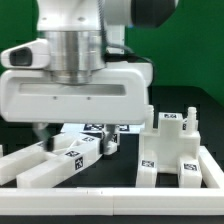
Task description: Assemble chair
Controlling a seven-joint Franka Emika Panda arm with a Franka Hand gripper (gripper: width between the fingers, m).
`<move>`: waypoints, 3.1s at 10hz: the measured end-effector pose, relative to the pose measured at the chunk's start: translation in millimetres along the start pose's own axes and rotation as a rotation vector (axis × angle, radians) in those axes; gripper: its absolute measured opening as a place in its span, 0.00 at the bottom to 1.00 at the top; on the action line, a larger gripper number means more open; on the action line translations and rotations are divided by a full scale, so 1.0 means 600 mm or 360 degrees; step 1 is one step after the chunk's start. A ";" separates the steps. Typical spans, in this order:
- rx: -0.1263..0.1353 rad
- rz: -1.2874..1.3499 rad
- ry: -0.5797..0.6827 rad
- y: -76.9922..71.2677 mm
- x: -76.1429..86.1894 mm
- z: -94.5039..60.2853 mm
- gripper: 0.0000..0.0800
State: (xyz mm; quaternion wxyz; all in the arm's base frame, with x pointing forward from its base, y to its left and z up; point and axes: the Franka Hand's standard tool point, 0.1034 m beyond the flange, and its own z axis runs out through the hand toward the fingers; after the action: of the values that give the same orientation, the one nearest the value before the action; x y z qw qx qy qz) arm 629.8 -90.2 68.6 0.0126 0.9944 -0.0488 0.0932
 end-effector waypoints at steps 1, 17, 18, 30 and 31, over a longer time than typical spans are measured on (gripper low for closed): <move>-0.0030 -0.0038 0.0117 0.018 -0.019 0.002 0.81; -0.0012 0.0529 -0.0065 0.029 -0.109 0.082 0.81; 0.0032 0.0646 -0.0205 0.011 -0.106 0.079 0.81; 0.0091 0.0728 -0.0306 0.017 -0.087 0.019 0.35; 0.0121 0.0680 -0.0298 0.012 -0.079 -0.012 0.35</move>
Offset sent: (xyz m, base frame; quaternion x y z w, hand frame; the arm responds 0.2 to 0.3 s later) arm 0.0000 0.0000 0.0000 0.0000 0.0000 0.0000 1.0000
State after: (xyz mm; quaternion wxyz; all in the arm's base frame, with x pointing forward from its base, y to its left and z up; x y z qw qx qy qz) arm 581.4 -92.5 67.2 -0.0496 0.9655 -0.2557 0.0028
